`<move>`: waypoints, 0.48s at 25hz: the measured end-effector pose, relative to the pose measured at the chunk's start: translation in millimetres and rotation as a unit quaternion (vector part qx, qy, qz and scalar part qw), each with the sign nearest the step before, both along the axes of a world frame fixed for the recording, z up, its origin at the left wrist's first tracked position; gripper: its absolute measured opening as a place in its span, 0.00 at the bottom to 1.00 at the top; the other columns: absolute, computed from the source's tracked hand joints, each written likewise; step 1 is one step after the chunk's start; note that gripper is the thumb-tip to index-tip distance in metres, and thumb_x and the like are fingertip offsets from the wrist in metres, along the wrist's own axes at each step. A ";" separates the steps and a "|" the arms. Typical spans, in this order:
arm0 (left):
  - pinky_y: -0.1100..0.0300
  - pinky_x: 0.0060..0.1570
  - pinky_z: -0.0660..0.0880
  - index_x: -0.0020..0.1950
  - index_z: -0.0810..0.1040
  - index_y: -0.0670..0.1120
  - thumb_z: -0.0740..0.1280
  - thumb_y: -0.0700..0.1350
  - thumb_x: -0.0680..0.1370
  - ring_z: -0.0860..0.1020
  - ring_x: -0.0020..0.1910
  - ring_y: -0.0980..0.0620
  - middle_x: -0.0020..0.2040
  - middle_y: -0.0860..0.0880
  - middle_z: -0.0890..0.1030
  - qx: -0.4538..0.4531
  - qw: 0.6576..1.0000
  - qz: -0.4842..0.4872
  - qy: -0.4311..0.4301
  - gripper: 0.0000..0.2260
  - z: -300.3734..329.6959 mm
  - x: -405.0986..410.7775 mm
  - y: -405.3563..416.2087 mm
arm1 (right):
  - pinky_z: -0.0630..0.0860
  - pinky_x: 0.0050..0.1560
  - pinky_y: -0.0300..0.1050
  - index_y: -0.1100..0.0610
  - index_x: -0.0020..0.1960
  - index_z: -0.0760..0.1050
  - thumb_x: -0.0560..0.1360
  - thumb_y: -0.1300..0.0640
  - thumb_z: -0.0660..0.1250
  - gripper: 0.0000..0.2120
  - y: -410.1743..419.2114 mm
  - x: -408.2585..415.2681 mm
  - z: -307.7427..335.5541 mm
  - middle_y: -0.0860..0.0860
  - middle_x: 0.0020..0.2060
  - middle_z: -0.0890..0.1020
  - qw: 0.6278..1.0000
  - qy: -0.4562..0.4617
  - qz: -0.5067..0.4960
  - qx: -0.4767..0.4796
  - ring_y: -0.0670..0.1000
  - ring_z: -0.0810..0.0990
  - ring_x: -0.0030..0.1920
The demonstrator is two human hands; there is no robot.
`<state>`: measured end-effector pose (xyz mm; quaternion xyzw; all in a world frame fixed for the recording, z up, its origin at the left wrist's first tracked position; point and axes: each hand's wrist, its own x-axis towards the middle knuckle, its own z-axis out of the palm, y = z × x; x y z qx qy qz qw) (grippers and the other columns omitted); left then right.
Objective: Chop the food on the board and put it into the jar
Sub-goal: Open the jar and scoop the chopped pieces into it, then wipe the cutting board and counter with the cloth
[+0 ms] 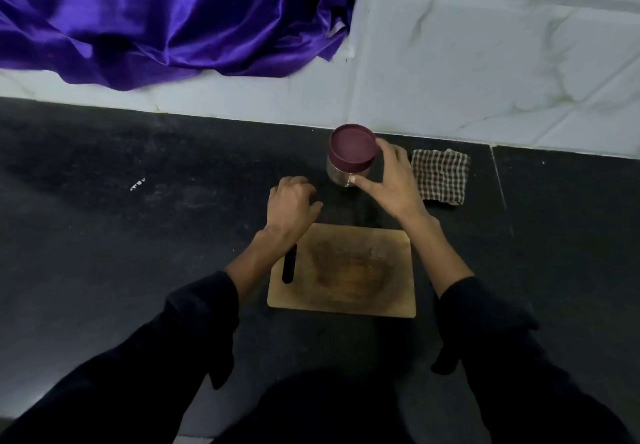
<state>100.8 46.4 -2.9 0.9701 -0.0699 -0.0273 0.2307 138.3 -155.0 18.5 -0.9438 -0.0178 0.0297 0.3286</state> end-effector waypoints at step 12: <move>0.46 0.64 0.70 0.69 0.71 0.46 0.69 0.46 0.75 0.69 0.67 0.46 0.66 0.46 0.73 0.026 0.992 -0.120 0.032 0.23 14.1 -32.6 -113.2 | 0.71 0.63 0.47 0.57 0.65 0.76 0.74 0.55 0.72 0.20 -127.0 -81.5 -4.0 0.56 0.62 0.76 0.998 0.041 -0.049 0.030 0.54 0.75 0.62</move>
